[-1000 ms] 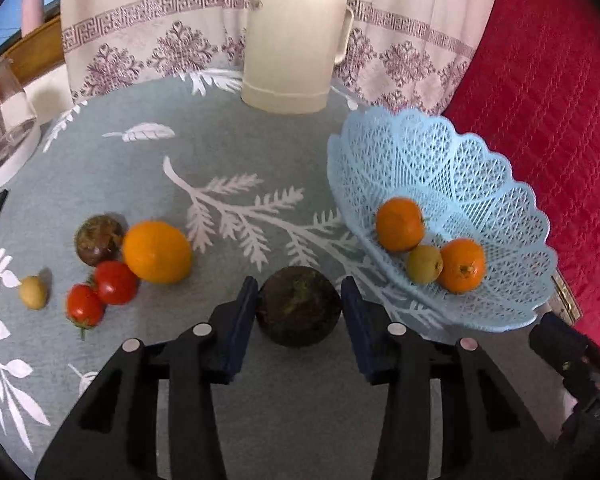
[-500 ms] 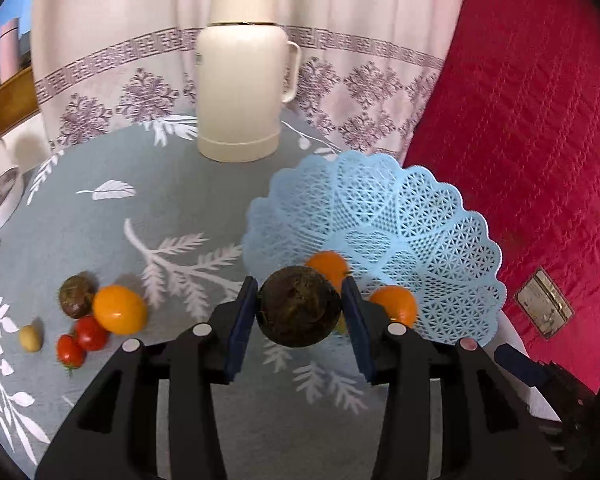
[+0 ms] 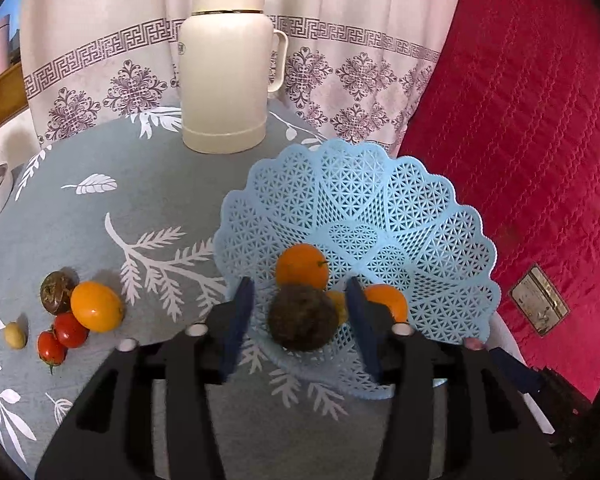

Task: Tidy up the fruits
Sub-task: 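Lower the brown fruit into the blue basket and open the left gripper, then withdraw the left gripper from the basket toward the large orange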

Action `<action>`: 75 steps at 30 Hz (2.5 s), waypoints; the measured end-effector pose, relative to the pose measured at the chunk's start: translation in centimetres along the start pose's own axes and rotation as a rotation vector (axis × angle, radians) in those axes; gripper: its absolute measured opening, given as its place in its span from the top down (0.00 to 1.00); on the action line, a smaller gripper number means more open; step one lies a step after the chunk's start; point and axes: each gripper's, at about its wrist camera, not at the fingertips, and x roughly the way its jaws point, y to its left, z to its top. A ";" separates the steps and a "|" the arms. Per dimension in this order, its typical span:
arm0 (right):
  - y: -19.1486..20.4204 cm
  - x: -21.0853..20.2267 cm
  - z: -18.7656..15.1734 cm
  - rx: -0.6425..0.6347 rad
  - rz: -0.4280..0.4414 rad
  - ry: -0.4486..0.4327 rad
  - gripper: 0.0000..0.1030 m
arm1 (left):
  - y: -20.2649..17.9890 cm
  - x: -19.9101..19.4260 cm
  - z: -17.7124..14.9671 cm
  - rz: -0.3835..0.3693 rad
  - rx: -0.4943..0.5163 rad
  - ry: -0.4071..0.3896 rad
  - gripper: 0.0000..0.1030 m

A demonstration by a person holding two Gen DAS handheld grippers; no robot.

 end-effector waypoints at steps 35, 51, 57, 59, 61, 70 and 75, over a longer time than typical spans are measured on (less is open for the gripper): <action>0.5 0.0 -0.2 -0.029 -0.022 -0.010 0.30 | 5.1 -4.4 -1.8 0.164 -0.105 -0.066 0.07; 1.5 0.0 -0.4 -0.060 -0.010 0.045 0.27 | 11.2 -6.6 -5.3 0.223 -0.226 -0.060 0.07; 2.1 0.1 -0.7 -0.072 -0.005 0.058 0.27 | 13.5 -7.6 -7.5 0.240 -0.282 -0.044 0.07; 2.2 0.0 -0.8 -0.071 -0.001 0.061 0.27 | 14.1 -8.2 -8.2 0.246 -0.294 -0.045 0.07; 2.4 0.0 -1.0 -0.073 0.005 0.065 0.27 | 14.6 -8.8 -8.7 0.248 -0.304 -0.048 0.07; 4.2 -0.1 -2.0 -0.104 0.050 0.091 0.27 | 15.8 -10.7 -11.7 0.256 -0.327 -0.028 0.06; 5.8 0.1 -2.7 -0.138 0.077 0.110 0.27 | 16.3 -10.5 -13.1 0.259 -0.337 0.001 0.05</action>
